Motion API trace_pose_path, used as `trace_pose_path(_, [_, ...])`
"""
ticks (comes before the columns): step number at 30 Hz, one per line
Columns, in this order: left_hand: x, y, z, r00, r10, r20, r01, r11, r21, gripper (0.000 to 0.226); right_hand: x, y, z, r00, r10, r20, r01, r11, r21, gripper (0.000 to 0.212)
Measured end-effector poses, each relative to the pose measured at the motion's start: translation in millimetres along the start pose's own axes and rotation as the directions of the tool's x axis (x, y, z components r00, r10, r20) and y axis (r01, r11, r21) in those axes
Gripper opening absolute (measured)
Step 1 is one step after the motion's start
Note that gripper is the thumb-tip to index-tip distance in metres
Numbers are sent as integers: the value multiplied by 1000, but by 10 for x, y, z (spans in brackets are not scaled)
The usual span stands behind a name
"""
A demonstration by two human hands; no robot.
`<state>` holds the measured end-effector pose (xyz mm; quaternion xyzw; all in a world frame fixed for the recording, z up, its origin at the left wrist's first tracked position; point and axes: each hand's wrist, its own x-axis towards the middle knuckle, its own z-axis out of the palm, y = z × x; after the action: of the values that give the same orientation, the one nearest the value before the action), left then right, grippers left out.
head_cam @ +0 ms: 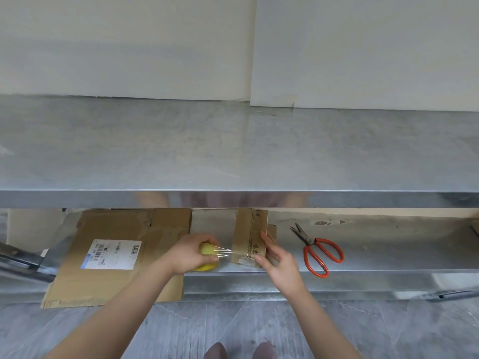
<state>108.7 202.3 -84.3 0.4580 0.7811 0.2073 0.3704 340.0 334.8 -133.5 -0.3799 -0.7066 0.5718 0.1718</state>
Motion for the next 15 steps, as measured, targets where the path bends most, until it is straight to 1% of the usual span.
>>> trace_pose_path(2, [34,-11,78,998,-9,-63,14,998,66,28,-4,-45,8,1000,7,7,-7,1000,-19,58])
trace_pose_path(4, [66,2,129,991,21,-130,2,985,173,29,-22,-82,-6,1000,-11,-1,10,997,-78,58])
trace_pose_path(6, [79,13,177,976,112,-186,-58,960,272,29,-42,-106,-34,998,-58,-17,52,970,-237,57])
trace_pose_path(7, [78,11,200,967,154,-205,-89,952,292,29,-50,-114,-44,997,-77,-18,68,947,-315,57])
trace_pose_path(9, [51,2,237,961,172,-218,-110,956,271,28,-62,-130,-45,996,-84,-20,69,911,-406,57])
trace_pose_path(12, [2,-9,259,966,144,-216,-102,976,191,28,-80,-140,-43,998,-68,-12,51,847,-528,56])
trace_pose_path(14, [-24,-1,265,965,142,-219,-100,976,195,30,-105,-131,-65,995,-92,35,94,792,-604,56])
trace_pose_path(15, [-41,1,266,965,141,-221,-96,974,206,30,-128,-116,-83,992,-111,55,121,780,-614,57])
